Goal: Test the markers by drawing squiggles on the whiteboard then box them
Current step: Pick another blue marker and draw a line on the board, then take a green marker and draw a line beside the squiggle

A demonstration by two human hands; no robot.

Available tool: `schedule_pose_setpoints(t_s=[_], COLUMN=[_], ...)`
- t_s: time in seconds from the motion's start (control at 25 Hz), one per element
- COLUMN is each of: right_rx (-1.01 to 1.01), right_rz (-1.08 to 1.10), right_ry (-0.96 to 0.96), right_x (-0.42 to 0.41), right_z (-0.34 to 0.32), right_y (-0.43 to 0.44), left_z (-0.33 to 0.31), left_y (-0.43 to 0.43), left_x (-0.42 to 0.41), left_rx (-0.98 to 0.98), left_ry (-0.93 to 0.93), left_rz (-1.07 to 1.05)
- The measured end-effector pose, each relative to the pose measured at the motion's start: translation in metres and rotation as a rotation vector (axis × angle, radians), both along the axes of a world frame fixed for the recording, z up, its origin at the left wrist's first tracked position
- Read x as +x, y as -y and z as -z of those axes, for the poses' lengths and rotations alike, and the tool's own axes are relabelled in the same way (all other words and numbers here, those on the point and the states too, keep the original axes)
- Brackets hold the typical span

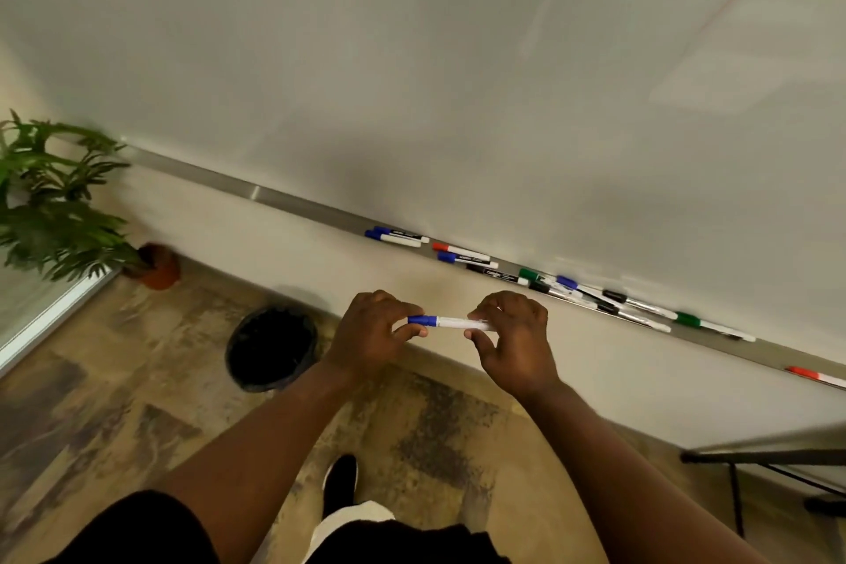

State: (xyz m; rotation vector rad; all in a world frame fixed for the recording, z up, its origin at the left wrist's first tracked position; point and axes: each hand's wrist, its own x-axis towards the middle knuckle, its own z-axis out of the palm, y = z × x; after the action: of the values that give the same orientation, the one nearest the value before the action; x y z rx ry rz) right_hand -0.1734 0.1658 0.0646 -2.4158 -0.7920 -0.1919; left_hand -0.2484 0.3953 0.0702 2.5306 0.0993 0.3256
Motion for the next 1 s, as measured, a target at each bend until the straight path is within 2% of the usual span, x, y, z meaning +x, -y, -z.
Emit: schedule_pose_setpoints(t_s=[0.2, 0.48, 0.6, 0.88, 1.0], right_rx=[-0.019, -0.087, -0.121, -0.255, -0.26], right_rz=[-0.033, -0.06, -0.091, -0.216, -0.263], right_ry=[-0.012, -0.093, -0.13, -0.225, -0.211], right_x=[0.002, 0.004, 0.006, 0.019, 0.023], right_z=[0.007, 0.03, 0.04, 0.056, 0.067], right_y=[-0.058, -0.212, -0.285, -0.415, -0.453], left_z=[0.017, 0.027, 0.036, 0.067, 0.075], left_y=[-0.058, -0.206, -0.274, -0.388, -0.423], left_x=[-0.001, 0.002, -0.003, -0.018, -0.024], left_rx=[-0.023, 0.037, 0.12, 0.079, 0.125], left_ry=[-0.037, -0.06, -0.045, -0.239, -0.242], left_rz=[0.054, 0.124, 0.067, -0.095, -0.144])
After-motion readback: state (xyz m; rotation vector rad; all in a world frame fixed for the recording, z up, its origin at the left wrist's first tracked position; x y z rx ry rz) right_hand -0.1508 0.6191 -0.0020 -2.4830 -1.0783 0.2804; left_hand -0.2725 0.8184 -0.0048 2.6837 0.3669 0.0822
